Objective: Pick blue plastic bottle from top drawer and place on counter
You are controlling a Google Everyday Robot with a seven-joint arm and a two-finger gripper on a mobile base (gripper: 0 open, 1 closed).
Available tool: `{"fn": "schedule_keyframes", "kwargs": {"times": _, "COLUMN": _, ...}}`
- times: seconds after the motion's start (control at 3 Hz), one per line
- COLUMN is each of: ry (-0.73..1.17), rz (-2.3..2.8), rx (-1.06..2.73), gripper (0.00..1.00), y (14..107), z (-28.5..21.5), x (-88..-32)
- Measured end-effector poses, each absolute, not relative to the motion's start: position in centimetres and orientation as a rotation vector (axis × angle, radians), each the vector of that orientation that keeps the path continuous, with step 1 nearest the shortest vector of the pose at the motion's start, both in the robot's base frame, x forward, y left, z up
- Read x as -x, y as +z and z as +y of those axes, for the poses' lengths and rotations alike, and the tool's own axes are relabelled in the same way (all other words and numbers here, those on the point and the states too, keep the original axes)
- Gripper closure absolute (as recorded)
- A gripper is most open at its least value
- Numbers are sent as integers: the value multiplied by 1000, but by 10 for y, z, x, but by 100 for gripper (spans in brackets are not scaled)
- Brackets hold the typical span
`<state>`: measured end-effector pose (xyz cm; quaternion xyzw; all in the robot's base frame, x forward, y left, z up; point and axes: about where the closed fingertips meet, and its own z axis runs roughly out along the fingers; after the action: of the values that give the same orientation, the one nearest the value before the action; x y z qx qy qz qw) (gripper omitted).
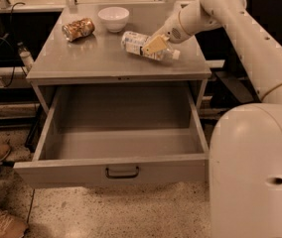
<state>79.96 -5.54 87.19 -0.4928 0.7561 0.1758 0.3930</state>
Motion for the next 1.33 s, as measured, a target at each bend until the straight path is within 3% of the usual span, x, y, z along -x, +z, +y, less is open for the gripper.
{"fn": "schedule_keyframes", "kwargs": {"times": 1.0, "ry": 524, "rz": 1864, "rx": 1320, "gripper": 12, "y": 873, "z": -21, "x": -806}}
{"fn": "schedule_keyframes", "kwargs": {"times": 1.33, "ry": 540, "rz": 1863, "rx": 1329, "gripper": 0, "y": 873, "z": -19, "x": -804}}
